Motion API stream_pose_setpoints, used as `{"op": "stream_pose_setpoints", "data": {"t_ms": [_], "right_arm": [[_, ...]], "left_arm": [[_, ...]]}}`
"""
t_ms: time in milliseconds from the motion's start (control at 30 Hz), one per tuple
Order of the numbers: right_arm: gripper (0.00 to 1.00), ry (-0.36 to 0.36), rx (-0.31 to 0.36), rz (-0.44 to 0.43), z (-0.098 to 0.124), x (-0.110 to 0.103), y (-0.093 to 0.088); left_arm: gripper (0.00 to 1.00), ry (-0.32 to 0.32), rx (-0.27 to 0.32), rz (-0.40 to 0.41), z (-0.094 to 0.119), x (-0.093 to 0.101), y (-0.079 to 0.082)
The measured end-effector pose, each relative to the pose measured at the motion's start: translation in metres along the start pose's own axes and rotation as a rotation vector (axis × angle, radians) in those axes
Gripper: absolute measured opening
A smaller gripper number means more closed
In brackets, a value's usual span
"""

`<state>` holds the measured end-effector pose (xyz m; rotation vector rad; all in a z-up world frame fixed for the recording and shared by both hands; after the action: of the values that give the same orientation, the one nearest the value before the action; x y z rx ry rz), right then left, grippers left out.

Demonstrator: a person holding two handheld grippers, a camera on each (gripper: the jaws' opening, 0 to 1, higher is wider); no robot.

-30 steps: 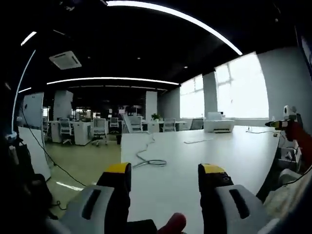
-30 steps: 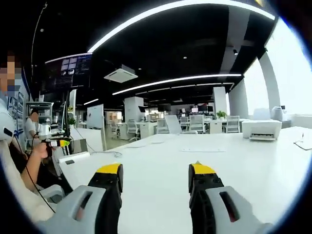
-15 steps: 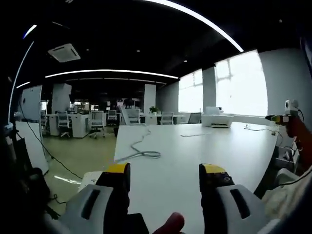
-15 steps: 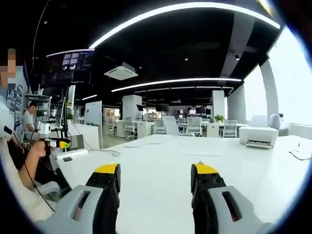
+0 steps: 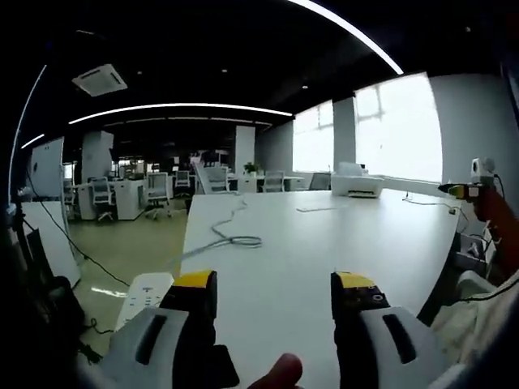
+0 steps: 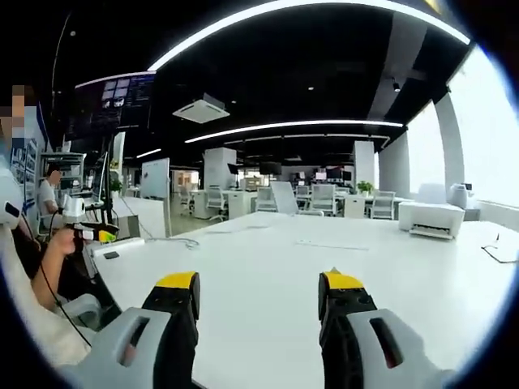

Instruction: Pick up the power strip scattered on the table, fix it on the side mounting bracket of the table, and press the switch

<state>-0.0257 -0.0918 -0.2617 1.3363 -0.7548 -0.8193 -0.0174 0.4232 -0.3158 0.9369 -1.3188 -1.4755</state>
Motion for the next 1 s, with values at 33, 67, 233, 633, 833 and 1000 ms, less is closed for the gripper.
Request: {"op": "stream_pose_setpoints", "data": {"t_ms": [33, 67, 233, 633, 833, 1000], "right_arm": [[0.56, 0.002, 0.000, 0.000, 0.000, 0.000, 0.000], [0.56, 0.003, -0.002, -0.001, -0.001, 0.000, 0.000], [0.56, 0.004, -0.011, -0.004, -0.002, 0.002, -0.002], [0.55, 0.033, -0.003, -0.007, -0.004, -0.005, -0.007], [0.55, 0.043, -0.012, -0.010, -0.006, -0.003, -0.011], [0.54, 0.056, -0.023, -0.010, -0.008, -0.004, -0.016]], "left_arm": [[0.61, 0.008, 0.001, 0.007, 0.001, -0.002, 0.000], [0.61, 0.013, 0.002, 0.013, 0.002, -0.003, 0.001], [0.60, 0.033, -0.017, 0.032, 0.008, -0.013, -0.001], [0.60, 0.036, -0.138, 0.048, 0.030, -0.036, -0.005], [0.60, 0.029, -0.161, 0.052, 0.038, -0.052, -0.002], [0.59, 0.025, -0.164, 0.042, 0.044, -0.060, 0.003]]}}
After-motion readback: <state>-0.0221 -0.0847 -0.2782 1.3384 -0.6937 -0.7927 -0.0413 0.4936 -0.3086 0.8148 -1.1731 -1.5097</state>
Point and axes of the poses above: the point that each gripper's makers call its tool centre point, and the gripper's own axes: z roughly backward along the fingers, x roughly to its right, y roughly out of its top, the point moved 6 cm from there along z, roughly backward along the fingers, and after that the axes turned 1 degree about y, right-handed, at the moved point
